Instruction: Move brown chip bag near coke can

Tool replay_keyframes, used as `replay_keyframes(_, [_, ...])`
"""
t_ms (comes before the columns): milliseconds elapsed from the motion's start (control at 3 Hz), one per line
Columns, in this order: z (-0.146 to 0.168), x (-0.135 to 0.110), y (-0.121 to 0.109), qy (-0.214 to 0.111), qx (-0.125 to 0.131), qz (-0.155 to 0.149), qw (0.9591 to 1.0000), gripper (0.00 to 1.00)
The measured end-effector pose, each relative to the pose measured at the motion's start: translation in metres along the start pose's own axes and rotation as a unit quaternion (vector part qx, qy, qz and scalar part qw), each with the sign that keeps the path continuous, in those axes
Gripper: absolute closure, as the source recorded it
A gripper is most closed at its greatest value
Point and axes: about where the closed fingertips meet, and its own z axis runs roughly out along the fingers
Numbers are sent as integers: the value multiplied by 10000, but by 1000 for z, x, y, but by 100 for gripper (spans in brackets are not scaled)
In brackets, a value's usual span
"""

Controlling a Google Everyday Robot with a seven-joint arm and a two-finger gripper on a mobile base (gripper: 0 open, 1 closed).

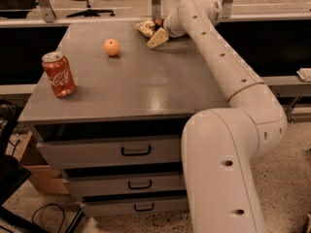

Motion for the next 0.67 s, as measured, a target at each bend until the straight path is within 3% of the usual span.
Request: replay_keyframes(667, [17, 2, 3, 47, 13, -117, 9999, 0])
